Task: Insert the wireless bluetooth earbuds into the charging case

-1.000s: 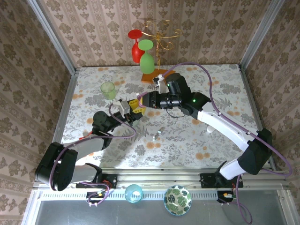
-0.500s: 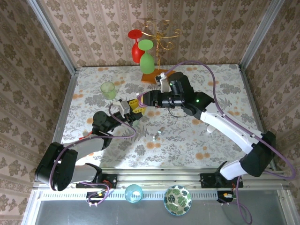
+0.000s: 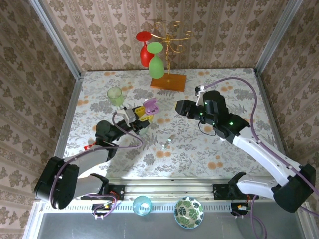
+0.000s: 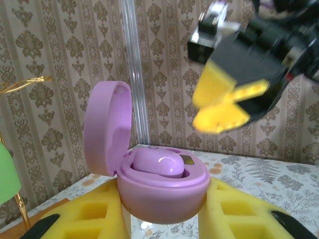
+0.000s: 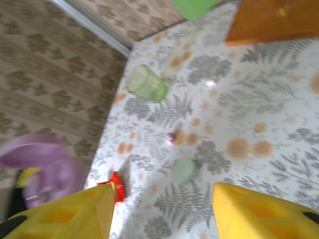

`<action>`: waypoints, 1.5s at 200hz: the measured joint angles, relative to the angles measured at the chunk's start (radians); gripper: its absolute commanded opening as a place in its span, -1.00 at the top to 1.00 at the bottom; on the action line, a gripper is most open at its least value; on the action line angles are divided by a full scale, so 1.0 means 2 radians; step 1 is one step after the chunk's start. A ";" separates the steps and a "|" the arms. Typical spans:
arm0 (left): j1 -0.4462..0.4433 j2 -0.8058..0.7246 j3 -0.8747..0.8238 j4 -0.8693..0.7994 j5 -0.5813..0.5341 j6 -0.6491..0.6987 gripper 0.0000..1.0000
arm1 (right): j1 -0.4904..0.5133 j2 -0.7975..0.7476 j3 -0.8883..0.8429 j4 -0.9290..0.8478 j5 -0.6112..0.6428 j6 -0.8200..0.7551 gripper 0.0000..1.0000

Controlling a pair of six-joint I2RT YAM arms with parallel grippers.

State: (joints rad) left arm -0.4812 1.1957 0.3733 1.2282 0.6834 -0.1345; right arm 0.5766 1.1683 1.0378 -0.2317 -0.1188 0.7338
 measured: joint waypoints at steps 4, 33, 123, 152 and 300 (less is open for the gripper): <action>0.000 -0.003 0.000 0.000 0.000 0.000 0.64 | 0.000 0.007 -0.001 0.000 0.000 0.001 -0.11; 0.000 -0.026 0.000 0.000 0.000 -0.003 0.64 | 0.000 0.083 -0.001 0.021 -0.010 0.002 -0.10; -0.001 -0.057 0.000 0.002 0.000 -0.017 0.63 | 0.039 0.372 0.164 0.073 -0.093 -0.003 -0.02; -0.001 -0.057 0.000 0.001 -0.001 -0.019 0.63 | 0.052 0.448 0.239 0.079 -0.102 -0.003 0.00; -0.001 -0.055 0.000 -0.014 -0.004 -0.019 0.63 | 0.098 0.676 0.552 -0.063 -0.069 -0.066 0.21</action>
State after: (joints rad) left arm -0.4839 1.0866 0.3733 1.2011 0.6754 -0.1715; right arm 0.7723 2.5202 2.1422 -0.3580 -0.2569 0.6010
